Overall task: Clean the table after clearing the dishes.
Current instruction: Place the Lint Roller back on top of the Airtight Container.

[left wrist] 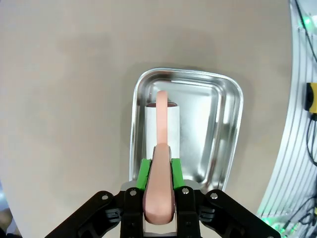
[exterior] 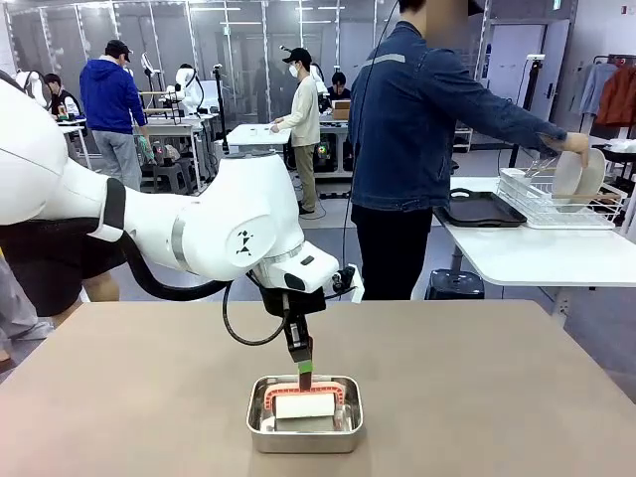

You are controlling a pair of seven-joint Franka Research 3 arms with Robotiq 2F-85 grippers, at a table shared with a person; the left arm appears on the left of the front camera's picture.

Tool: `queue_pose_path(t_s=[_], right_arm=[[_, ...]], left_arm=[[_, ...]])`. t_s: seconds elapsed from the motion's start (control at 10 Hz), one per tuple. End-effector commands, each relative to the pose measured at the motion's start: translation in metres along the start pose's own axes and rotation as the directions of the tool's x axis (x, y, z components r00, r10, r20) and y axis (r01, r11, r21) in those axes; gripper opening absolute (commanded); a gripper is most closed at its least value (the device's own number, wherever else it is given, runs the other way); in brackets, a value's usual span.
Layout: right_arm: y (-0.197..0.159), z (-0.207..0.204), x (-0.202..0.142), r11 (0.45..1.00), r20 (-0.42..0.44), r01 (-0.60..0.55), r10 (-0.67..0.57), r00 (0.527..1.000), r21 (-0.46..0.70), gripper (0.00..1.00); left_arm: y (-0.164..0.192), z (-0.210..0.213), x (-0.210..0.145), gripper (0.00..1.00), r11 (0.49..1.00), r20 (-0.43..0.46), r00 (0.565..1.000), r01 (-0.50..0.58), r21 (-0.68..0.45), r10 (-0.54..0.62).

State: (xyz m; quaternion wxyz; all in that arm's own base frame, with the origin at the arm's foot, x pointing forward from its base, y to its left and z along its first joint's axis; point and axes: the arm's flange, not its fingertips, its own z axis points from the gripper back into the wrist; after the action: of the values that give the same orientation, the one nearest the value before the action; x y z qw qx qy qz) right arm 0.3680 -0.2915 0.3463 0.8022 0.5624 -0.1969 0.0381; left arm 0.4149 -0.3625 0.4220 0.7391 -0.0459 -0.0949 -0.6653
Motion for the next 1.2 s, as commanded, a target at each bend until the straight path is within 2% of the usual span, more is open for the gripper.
queue_pose_path(t_s=[0.0, 0.1, 0.2, 0.3, 0.4, 0.6, 0.7, 0.8, 1.0, 1.1], right_arm=[[0.003, -0.001, 0.0, 1.0, 0.009, 0.004, -0.004, 1.0, -0.005, 1.0], [0.003, -0.001, 0.0, 1.0, 0.009, 0.004, -0.004, 1.0, -0.005, 1.0], [0.003, -0.001, 0.0, 1.0, 0.009, 0.004, -0.004, 1.0, -0.005, 1.0], [0.003, -0.001, 0.0, 1.0, 0.009, 0.004, -0.004, 1.0, -0.005, 1.0], [0.003, -0.001, 0.0, 1.0, 0.009, 0.004, -0.004, 1.0, -0.005, 1.0], [0.003, -0.001, 0.0, 1.0, 0.009, 0.004, -0.004, 1.0, -0.005, 1.0], [0.003, -0.001, 0.0, 1.0, 0.009, 0.004, -0.004, 1.0, -0.005, 1.0], [0.003, -0.001, 0.0, 1.0, 0.009, 0.004, -0.004, 1.0, -0.005, 1.0], [0.003, -0.001, 0.0, 1.0, 0.009, 0.004, -0.004, 1.0, -0.005, 1.0], [0.003, -0.001, 0.0, 1.0, 0.009, 0.004, -0.004, 1.0, -0.005, 1.0]], left_arm=[[0.006, 0.005, 0.003, 0.5, 0.999, 0.019, 1.0, -0.011, 0.031, 0.01], [0.008, 0.009, 0.002, 0.51, 1.0, 0.042, 0.999, 0.0, 0.029, -0.001], [0.009, 0.014, 0.001, 0.8, 0.999, 0.052, 0.999, -0.008, 0.031, 0.007], [0.009, 0.016, -0.002, 0.82, 0.999, 0.053, 0.999, -0.011, 0.034, 0.009], [0.006, 0.02, -0.006, 1.0, 1.0, 0.064, 0.998, -0.009, 0.029, 0.007], [0.005, 0.028, -0.01, 1.0, 0.999, 0.08, 0.997, -0.011, 0.042, 0.007], [0.007, 0.031, -0.013, 0.92, 0.998, 0.088, 0.996, -0.017, 0.056, 0.012], [0.007, 0.036, -0.017, 1.0, 0.997, 0.097, 0.995, -0.017, 0.07, 0.01], [0.001, 0.069, -0.051, 1.0, 0.998, 0.158, 0.987, -0.051, 0.044, 0.043], [0.014, 0.042, -0.006, 1.0, 0.997, 0.075, 0.996, -0.045, 0.062, 0.041]])
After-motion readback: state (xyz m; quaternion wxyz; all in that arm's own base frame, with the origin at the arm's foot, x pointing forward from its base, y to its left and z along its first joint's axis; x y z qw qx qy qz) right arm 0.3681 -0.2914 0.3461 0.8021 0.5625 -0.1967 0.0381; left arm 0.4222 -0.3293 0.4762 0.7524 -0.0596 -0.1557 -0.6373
